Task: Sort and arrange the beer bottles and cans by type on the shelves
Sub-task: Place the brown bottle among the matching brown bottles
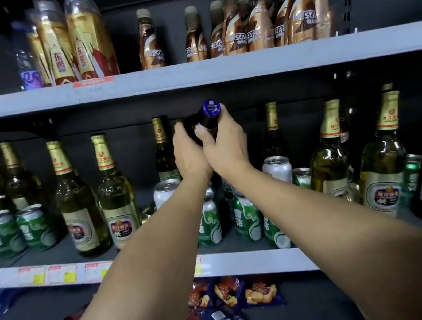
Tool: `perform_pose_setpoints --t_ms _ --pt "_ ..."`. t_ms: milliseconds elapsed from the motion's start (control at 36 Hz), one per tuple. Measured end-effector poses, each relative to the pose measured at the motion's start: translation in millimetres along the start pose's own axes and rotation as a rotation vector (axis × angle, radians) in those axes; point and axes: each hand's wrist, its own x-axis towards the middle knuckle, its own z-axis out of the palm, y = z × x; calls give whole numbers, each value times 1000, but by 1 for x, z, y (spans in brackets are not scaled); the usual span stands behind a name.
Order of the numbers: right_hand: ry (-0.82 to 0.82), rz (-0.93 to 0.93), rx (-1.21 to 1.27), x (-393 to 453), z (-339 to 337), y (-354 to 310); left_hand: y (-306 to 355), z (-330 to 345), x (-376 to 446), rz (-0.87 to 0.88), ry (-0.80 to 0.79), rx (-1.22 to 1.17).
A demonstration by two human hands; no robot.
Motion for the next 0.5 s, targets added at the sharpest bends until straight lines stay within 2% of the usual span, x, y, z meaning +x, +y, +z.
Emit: perform_pose_setpoints --t_ms 111,306,417,500 --pt "14 -76 -44 -23 -22 -10 14 -21 -36 76 14 45" --pt "176 -143 -118 -59 -71 -42 35 -40 -77 240 3 361" --pt "223 -136 -193 -76 -102 -47 45 -34 -106 337 -72 302" --pt "249 -107 -246 -91 -126 -42 54 -26 -135 329 -159 244"
